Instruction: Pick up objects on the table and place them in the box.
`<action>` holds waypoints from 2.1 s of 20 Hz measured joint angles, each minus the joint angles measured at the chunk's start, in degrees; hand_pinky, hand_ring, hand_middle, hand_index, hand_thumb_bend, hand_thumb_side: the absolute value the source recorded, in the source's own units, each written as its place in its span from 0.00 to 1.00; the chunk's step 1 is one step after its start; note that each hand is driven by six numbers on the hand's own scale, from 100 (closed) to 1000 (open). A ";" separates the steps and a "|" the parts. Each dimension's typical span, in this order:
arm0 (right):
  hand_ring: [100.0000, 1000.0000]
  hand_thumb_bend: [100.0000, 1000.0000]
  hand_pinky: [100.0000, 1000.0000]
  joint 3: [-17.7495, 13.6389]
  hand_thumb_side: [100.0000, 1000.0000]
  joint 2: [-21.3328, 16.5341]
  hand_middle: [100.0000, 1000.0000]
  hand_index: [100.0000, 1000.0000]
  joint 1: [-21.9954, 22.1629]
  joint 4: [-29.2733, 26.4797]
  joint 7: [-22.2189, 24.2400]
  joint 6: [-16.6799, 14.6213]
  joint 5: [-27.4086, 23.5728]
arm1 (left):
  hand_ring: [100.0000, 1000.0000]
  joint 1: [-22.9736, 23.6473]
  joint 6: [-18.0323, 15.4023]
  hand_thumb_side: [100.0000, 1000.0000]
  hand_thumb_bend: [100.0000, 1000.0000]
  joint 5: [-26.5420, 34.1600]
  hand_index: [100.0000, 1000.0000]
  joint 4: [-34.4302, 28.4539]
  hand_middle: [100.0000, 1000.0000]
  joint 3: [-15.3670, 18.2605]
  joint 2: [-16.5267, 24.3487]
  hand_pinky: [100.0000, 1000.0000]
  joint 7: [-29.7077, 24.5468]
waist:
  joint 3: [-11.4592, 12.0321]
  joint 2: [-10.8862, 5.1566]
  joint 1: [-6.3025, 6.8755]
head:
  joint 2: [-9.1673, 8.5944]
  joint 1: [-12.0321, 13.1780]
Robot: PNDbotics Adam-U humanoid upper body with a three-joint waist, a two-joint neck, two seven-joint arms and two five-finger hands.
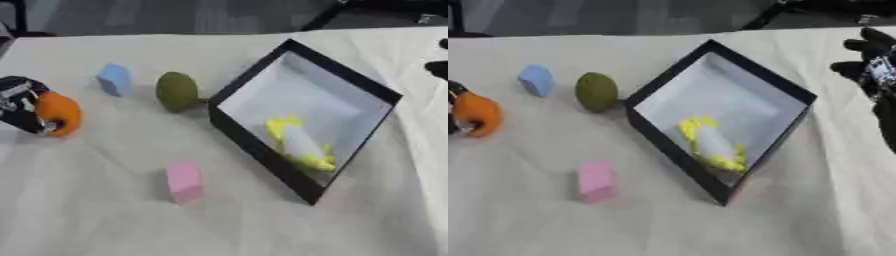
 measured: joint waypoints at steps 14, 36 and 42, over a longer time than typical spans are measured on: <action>0.69 0.00 0.88 0.00 0.51 -0.28 0.81 0.90 0.07 0.01 -0.01 -0.42 0.00 | 0.63 -2.82 -1.68 0.00 0.00 4.28 0.53 -36.50 0.53 -1.30 3.12 0.67 1.70 | 0.27 -0.07 0.00 | 0.16 -1.08; 0.72 0.00 0.89 -2.16 0.47 -4.70 0.81 0.90 -4.49 -1.08 -4.18 -1.74 -0.74 | 0.61 -15.28 -7.09 0.00 0.00 -6.04 0.52 -29.07 0.52 -9.87 -26.69 0.66 -5.18 | -4.10 -0.21 0.00 | 2.08 -2.88; 0.72 0.00 0.89 -2.15 0.47 -4.69 0.81 0.90 -5.54 -1.15 -4.33 -1.65 -0.51 | 0.60 -16.34 -7.02 0.00 0.00 -7.19 0.52 -22.97 0.50 -9.86 -29.61 0.65 -3.45 | -6.27 -0.14 0.00 | 1.48 -0.92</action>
